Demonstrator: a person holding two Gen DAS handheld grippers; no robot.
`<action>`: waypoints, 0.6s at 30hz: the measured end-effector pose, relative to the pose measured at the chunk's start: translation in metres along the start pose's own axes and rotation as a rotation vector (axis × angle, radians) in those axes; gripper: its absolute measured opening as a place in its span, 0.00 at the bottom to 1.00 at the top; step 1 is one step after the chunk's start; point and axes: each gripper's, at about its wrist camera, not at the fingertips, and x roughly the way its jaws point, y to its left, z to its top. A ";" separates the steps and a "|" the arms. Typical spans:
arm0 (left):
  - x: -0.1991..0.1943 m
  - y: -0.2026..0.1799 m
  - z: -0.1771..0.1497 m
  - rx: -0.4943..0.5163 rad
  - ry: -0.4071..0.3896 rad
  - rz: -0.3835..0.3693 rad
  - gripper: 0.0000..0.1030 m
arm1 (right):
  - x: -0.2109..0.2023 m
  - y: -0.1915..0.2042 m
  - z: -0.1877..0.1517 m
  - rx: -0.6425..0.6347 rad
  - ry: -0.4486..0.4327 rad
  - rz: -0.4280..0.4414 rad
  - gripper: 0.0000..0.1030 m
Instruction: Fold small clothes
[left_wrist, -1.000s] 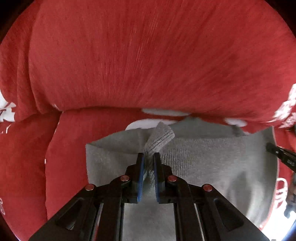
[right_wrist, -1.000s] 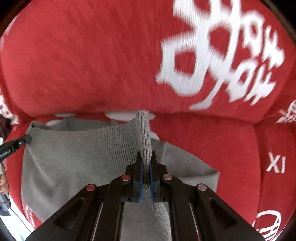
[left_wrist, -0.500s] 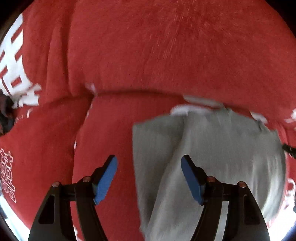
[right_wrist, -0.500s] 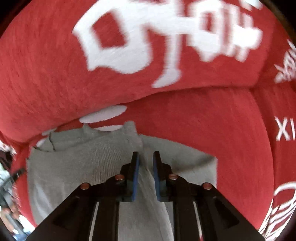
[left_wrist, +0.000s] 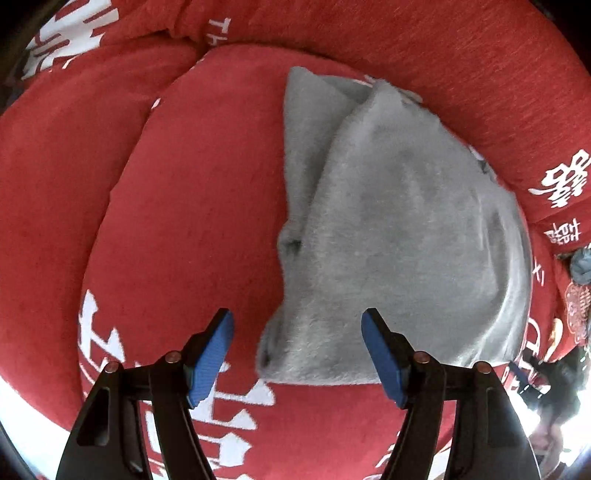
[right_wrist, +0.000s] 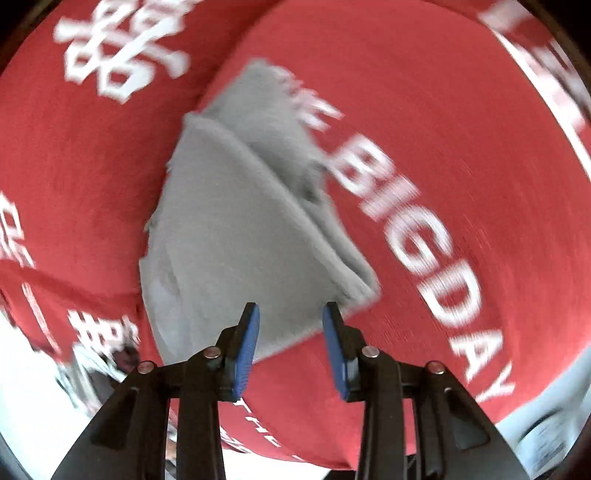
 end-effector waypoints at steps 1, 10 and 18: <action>-0.001 -0.002 0.000 0.003 -0.012 0.011 0.62 | 0.002 -0.006 -0.001 0.028 -0.011 0.001 0.38; -0.015 -0.007 0.000 0.081 -0.023 -0.038 0.09 | 0.000 0.007 0.019 0.025 -0.070 -0.006 0.09; -0.004 0.014 -0.022 0.083 -0.026 -0.005 0.07 | 0.006 0.006 0.025 -0.120 -0.021 -0.145 0.09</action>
